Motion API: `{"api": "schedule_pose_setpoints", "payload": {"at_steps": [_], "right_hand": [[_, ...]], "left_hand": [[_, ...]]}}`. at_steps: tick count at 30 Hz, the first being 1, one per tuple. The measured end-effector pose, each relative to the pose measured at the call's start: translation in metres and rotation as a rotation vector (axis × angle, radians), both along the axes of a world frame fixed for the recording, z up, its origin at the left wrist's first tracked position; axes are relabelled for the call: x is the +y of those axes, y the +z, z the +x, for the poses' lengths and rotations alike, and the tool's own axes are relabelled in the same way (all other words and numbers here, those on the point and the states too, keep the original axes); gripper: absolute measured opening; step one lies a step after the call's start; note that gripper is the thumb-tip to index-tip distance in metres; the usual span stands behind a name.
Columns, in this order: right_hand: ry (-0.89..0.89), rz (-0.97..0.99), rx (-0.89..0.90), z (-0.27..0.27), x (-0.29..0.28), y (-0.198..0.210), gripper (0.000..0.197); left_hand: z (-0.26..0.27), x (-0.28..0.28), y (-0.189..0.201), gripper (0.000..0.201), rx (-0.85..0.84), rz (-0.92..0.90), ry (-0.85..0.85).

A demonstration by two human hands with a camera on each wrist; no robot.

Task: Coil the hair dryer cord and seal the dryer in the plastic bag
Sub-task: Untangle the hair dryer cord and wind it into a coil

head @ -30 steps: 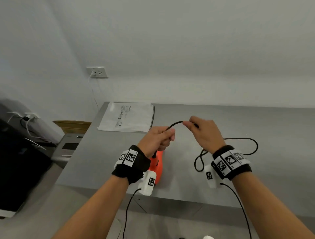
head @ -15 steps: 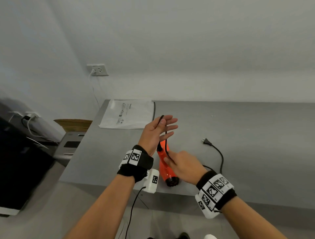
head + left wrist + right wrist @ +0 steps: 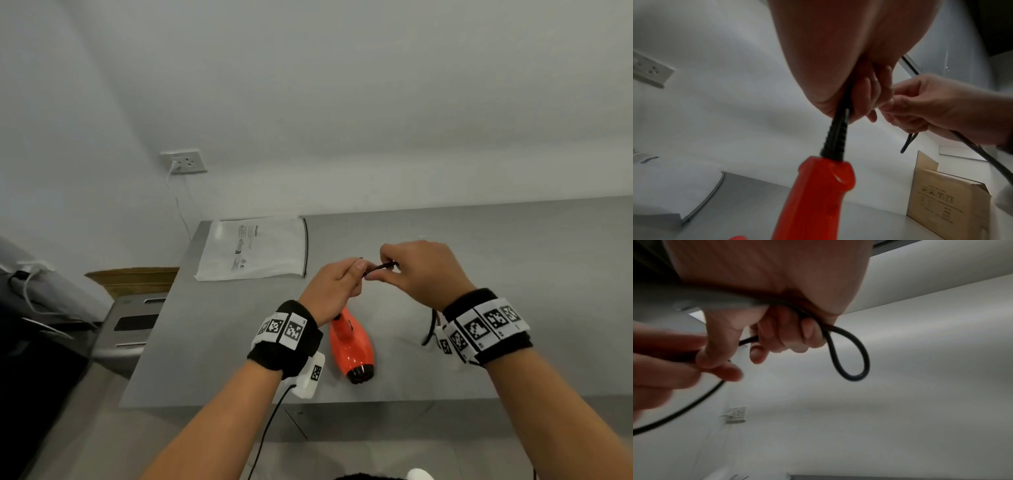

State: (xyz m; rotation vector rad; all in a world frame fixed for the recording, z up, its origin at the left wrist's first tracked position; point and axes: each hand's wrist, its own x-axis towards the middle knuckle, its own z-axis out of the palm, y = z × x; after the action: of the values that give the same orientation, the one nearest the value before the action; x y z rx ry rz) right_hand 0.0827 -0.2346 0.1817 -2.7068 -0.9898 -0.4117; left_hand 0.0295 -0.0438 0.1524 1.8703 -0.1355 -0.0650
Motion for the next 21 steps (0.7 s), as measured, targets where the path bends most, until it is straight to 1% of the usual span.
{"api": "schedule_pose_setpoints", "payload": {"at_steps": [2, 5, 8, 10, 12, 15, 17, 19, 21], "right_hand": [[-0.07, -0.034, 0.011, 0.008, -0.003, 0.001, 0.048], [-0.141, -0.055, 0.034, 0.014, -0.007, -0.002, 0.042], [-0.25, -0.003, 0.017, 0.019, -0.01, -0.008, 0.044], [-0.312, -0.004, 0.003, 0.026, -0.012, -0.011, 0.044], [-0.334, 0.02, -0.002, 0.035, -0.018, -0.014, 0.043], [-0.279, 0.102, -0.006, 0.047, -0.031, -0.021, 0.035], [-0.266, 0.187, 0.099, 0.049, -0.034, -0.026, 0.029], [-0.291, 0.188, 0.22, 0.047, -0.03, -0.03, 0.038], [-0.333, 0.14, 0.309, 0.045, -0.029, -0.035, 0.047]], "left_hand": [[0.001, 0.005, 0.0, 0.037, 0.012, -0.016, 0.013], [0.0, 0.013, 0.001, 0.031, 0.014, 0.003, -0.001], [-0.002, 0.02, 0.003, 0.027, 0.027, 0.019, -0.064], [-0.002, 0.024, 0.004, 0.025, 0.035, 0.043, -0.124], [-0.001, 0.028, 0.005, 0.023, 0.053, 0.047, -0.157], [0.002, 0.037, 0.004, 0.022, 0.077, 0.007, -0.158], [0.004, 0.043, 0.003, 0.022, 0.09, -0.021, -0.186], [0.005, 0.047, 0.005, 0.021, 0.11, -0.068, -0.211], [0.01, 0.052, 0.007, 0.021, 0.134, -0.126, -0.191]]}}
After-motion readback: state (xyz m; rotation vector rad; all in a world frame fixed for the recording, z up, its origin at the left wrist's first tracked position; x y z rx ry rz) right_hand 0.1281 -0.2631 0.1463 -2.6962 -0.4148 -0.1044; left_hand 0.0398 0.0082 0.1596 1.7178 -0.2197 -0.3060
